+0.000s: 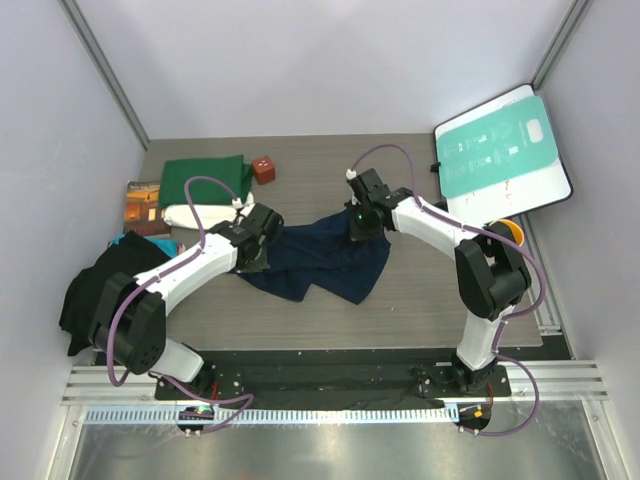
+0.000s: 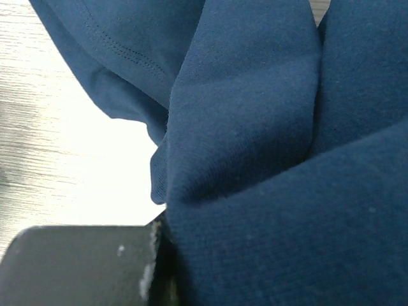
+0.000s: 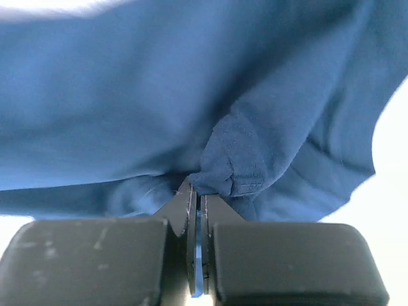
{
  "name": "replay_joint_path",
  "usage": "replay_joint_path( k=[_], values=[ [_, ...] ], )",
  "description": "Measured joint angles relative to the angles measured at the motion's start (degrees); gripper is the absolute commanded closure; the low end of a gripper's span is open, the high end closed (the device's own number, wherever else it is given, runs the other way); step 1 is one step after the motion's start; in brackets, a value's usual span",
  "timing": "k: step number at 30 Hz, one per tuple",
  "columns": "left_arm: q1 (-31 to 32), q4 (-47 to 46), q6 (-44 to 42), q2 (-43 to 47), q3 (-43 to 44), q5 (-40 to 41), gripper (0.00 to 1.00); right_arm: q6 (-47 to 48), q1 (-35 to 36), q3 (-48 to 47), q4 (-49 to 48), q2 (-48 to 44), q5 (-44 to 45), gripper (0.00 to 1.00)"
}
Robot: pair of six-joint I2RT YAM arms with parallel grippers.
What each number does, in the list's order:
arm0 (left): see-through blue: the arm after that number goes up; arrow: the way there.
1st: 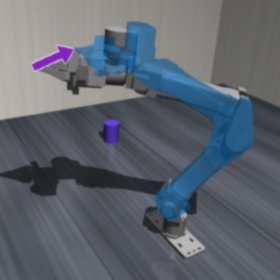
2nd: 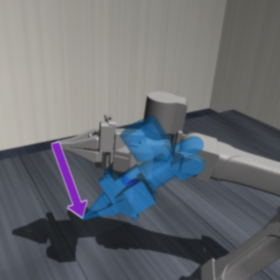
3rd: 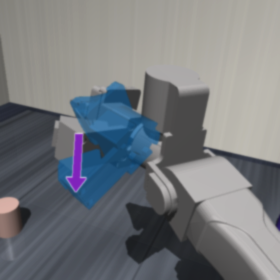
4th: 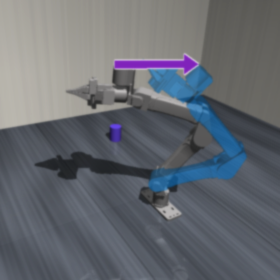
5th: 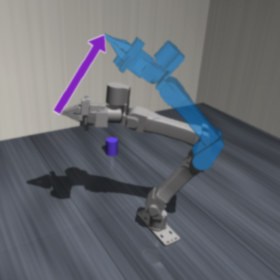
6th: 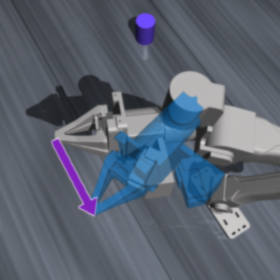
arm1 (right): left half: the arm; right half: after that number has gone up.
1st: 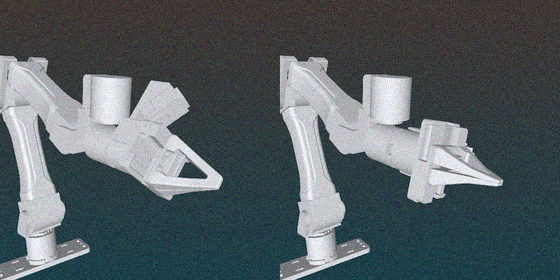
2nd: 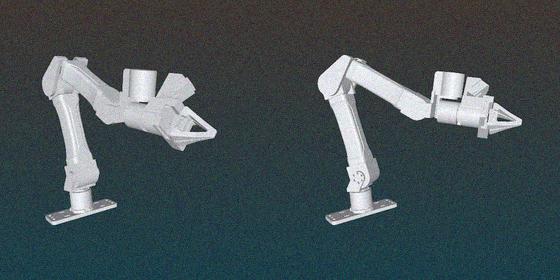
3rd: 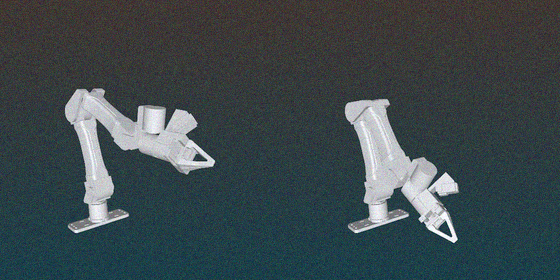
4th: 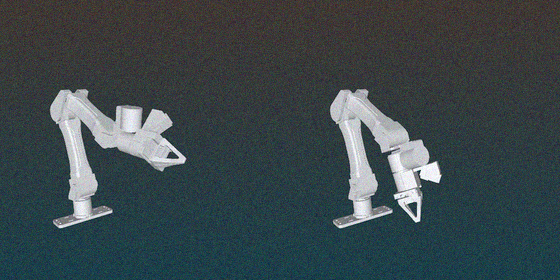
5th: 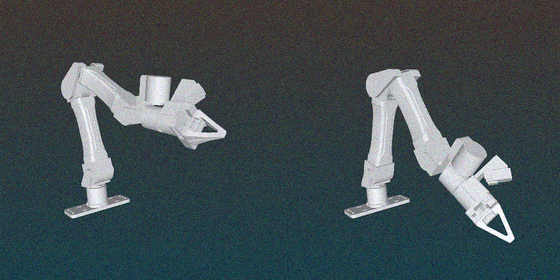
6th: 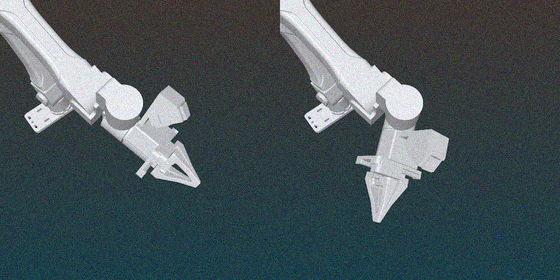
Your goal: Fold and stack the t-shirts
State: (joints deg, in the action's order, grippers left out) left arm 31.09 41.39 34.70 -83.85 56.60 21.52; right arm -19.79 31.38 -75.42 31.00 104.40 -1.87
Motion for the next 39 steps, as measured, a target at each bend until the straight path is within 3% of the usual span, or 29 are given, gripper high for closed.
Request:
replay_joint_path(
  k=[12, 13, 15, 16, 17, 23, 25, 32, 39],
  values=[
    [-0.02, -0.02, 0.46, -1.4, -0.09, 0.59, 1.0, 1.75, 0.46, -7.69, -11.39, -1.29, -4.7, 0.97],
    [-0.04, 0.0, 0.61, -1.57, -0.09, 0.59, 1.0, 2.12, 0.66, -7.96, -12.26, -1.03, -5.01, 0.76],
    [-0.07, -0.02, 0.7, -1.62, -0.09, 0.59, 1.0, 3.08, 1.31, -8.41, -13.46, -0.37, -5.81, 0.69],
    [-0.07, -0.02, 0.74, -1.62, -0.09, 0.59, 1.0, 3.39, 1.68, -8.81, -13.75, 0.11, -6.12, 0.57],
    [-0.07, -0.02, 0.81, -1.62, -0.09, 0.59, 1.0, 3.65, 1.99, -9.14, -13.92, 0.57, -6.34, 0.52],
    [-0.07, -0.04, 0.83, -1.62, -0.17, 0.59, 1.0, 5.44, 2.78, -7.87, -13.86, -1.29, -5.57, 0.48],
    [-0.07, -0.04, 0.83, -1.62, -0.2, 0.57, 1.0, 6.01, 2.71, -5.2, -13.99, -4.66, -4.02, 0.41],
    [-0.07, -0.35, 0.81, -1.62, -0.2, 0.31, 1.0, 7.63, 2.08, 5.92, -12.5, -21.49, 4.02, 0.39],
    [-0.07, -0.59, 0.83, -1.62, -0.39, 0.02, 1.0, 6.1, 2.64, 6.71, -10.25, -17.49, 1.7, 0.39]
  ],
)
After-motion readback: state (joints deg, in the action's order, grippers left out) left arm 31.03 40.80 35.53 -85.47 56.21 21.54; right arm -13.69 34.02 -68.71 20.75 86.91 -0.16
